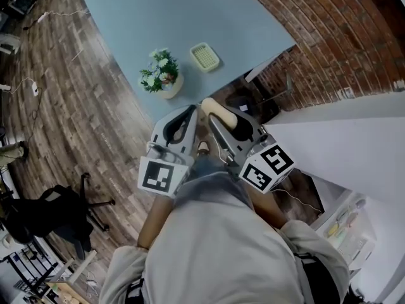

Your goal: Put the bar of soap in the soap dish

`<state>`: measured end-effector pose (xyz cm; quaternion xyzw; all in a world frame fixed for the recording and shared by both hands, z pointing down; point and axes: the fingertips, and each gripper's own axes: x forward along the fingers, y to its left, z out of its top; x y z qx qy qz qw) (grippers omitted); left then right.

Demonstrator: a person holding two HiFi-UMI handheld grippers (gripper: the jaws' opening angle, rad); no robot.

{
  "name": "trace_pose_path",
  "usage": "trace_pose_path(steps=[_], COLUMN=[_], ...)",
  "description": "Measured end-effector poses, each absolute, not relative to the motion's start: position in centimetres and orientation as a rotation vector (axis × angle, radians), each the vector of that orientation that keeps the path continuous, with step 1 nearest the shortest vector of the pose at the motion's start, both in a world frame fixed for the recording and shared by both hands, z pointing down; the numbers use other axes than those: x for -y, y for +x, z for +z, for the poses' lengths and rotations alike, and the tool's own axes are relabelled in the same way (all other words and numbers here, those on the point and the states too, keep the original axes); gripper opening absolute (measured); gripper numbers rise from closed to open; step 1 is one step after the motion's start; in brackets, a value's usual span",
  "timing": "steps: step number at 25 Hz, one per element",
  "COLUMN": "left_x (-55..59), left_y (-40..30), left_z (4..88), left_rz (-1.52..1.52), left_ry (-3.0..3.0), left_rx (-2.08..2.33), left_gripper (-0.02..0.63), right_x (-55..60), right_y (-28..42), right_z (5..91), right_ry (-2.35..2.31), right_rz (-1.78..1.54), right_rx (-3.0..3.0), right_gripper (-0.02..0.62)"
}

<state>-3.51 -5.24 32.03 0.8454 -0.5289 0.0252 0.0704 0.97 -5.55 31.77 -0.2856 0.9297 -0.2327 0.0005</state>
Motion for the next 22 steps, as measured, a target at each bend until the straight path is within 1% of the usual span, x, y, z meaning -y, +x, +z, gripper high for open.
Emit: trace_pose_path(steps=[8, 22], left_x=[7.0, 11.6], left_y=[-3.4, -7.4], left_z=[31.9, 31.9], left_rz=[0.113, 0.089], left_ry=[2.556, 2.613], left_rx=[1.584, 1.471], left_gripper=[0.003, 0.003], right_x=[7.6, 11.2], right_y=[1.0, -2.6], right_z=[32.1, 32.2], right_ry=[-0.898, -1.049], right_rz=[-0.771, -0.768], right_rx=[-2.895, -2.856], right_gripper=[0.114, 0.114])
